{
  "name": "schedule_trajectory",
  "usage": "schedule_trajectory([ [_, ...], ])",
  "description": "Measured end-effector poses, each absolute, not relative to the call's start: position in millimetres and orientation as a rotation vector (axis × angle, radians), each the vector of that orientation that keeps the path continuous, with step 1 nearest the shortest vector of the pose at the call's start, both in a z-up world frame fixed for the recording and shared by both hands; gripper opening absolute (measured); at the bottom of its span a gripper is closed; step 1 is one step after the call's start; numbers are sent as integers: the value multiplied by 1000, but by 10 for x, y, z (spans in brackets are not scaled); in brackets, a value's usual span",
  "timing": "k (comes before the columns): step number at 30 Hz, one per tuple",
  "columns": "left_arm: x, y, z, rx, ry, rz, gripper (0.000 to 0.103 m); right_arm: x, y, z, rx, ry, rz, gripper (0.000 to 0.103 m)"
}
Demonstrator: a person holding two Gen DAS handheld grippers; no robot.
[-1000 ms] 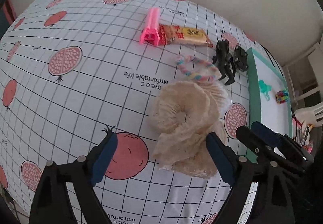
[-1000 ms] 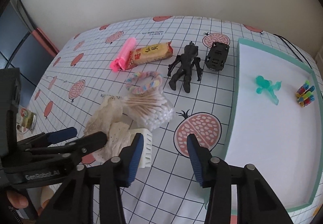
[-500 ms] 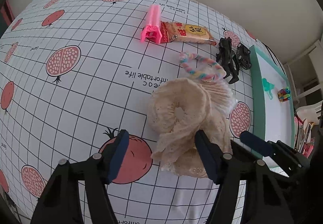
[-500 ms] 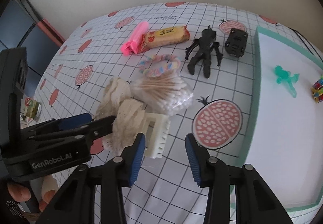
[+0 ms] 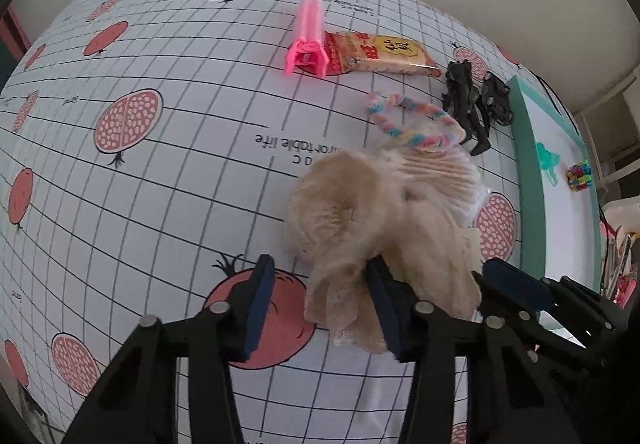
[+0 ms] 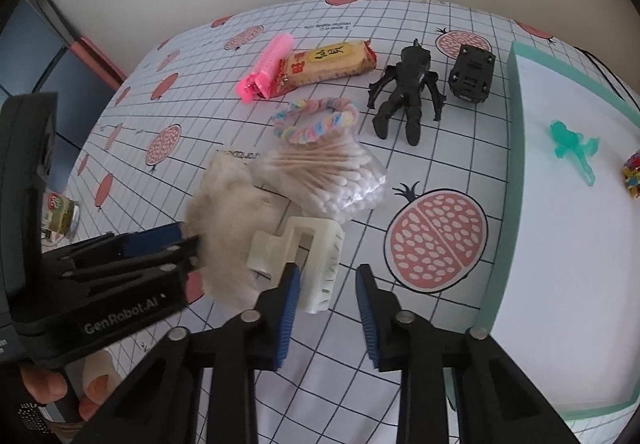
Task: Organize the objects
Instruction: 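Grasp the lace cloth with the left gripper while the right gripper grasps the white clip, then carry the lace cloth and white clip over the tray with both grippers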
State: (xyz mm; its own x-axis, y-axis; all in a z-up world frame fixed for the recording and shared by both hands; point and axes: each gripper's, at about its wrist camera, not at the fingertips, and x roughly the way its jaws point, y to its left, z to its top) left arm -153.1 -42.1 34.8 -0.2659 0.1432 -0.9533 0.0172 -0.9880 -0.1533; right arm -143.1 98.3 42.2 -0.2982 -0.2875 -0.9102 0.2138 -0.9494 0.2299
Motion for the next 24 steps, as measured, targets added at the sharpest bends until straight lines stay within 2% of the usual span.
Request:
schedule_trajectory([
  [3,-1517,-471,340,-1862,-207,2444,44,-1447,1014,373,1664,-106,-2303,22],
  [5,-1522,-494,338,-1865,-220,2445,41,-1460,1033,365,1667,-113,-2306,18],
  [11,-1537,-527,346,-1862,-230,2452,30,-1460,1063,387,1662,-120,-2328,15],
  [19,-1555,-638,393,-1852,-265,2505,14,-1469,1089,453,1635,-127,-2341,15],
  [24,-1561,-728,466,-1815,-312,2543,11,-1455,1131,549,1599,-139,-2367,15],
])
